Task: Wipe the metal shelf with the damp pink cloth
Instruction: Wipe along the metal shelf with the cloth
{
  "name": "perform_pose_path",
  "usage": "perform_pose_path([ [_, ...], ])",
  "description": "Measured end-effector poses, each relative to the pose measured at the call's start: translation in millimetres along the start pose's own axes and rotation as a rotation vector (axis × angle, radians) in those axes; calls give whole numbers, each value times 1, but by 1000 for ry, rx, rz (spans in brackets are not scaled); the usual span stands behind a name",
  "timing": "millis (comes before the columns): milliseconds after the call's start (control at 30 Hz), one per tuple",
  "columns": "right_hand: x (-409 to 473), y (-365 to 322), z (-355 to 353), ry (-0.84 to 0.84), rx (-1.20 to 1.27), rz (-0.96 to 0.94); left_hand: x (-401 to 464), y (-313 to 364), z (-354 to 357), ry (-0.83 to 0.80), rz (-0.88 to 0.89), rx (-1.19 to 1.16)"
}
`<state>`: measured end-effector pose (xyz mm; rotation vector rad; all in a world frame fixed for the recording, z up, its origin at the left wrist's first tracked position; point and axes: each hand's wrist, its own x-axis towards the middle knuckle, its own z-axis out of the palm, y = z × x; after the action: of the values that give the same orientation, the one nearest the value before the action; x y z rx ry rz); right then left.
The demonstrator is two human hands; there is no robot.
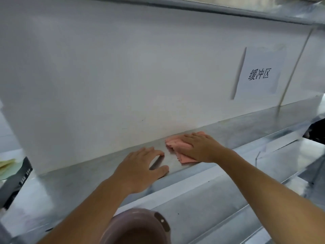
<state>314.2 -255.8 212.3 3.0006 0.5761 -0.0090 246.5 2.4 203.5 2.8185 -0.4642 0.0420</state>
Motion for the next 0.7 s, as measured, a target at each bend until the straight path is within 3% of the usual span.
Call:
perform_pose_path([
  [133, -3, -24, 2, 100, -124, 87, -10, -6, -5, 4, 1, -8],
  [200, -2, -52, 4, 75, -147, -38, -14, -11, -5, 17, 18, -3],
  [300, -5, -63, -3, 22, -27, -114, -21, -17, -7, 27, 16, 4],
  [500, 2, -92, 6, 142, -36, -57, -39, -35, -14, 44, -36, -6],
  [700, 20, -113, 16, 184, 174, -32, -60, -52, -29, 66, -90, 51],
])
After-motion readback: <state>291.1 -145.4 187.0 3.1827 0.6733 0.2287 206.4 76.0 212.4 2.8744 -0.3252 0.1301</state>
